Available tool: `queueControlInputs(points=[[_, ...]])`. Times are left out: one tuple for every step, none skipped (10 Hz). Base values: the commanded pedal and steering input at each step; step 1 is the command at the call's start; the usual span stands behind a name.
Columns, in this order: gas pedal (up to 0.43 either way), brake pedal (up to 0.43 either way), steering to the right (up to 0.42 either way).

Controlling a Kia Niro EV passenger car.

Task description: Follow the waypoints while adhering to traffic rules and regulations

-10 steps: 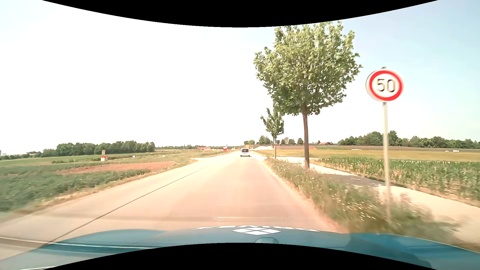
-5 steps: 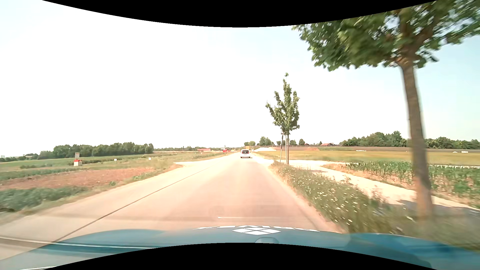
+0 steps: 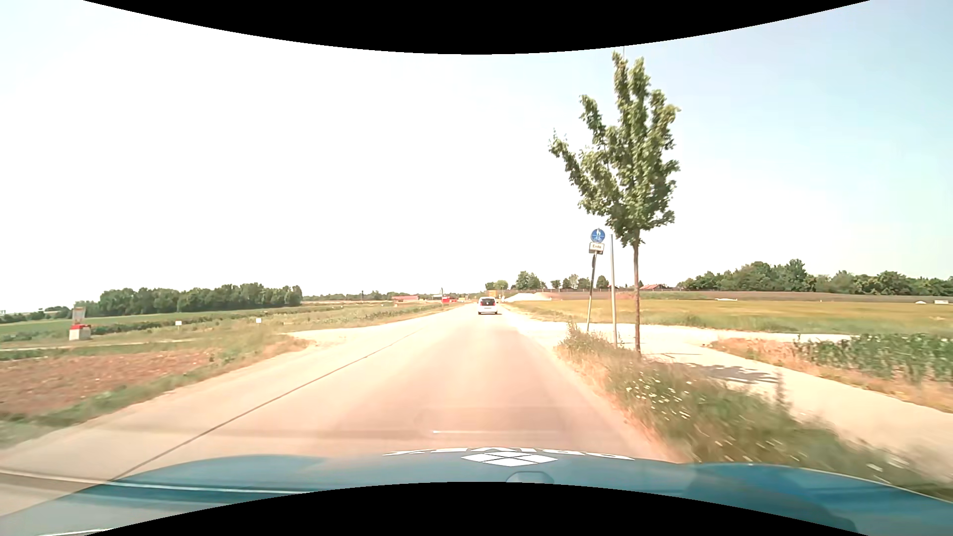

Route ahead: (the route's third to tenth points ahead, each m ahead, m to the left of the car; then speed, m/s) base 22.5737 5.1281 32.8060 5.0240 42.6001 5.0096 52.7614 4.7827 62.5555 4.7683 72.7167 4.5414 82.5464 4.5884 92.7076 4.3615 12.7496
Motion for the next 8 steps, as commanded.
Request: queueControlInputs(points=[[0.098, 0.000, -0.006], [0.098, 0.000, -0.009], [0.098, 0.000, -0.011], [0.098, 0.000, -0.010], [0.098, 0.000, -0.010], [0.098, 0.000, -0.009], [0.098, 0.000, -0.007], [0.098, 0.000, -0.005]])
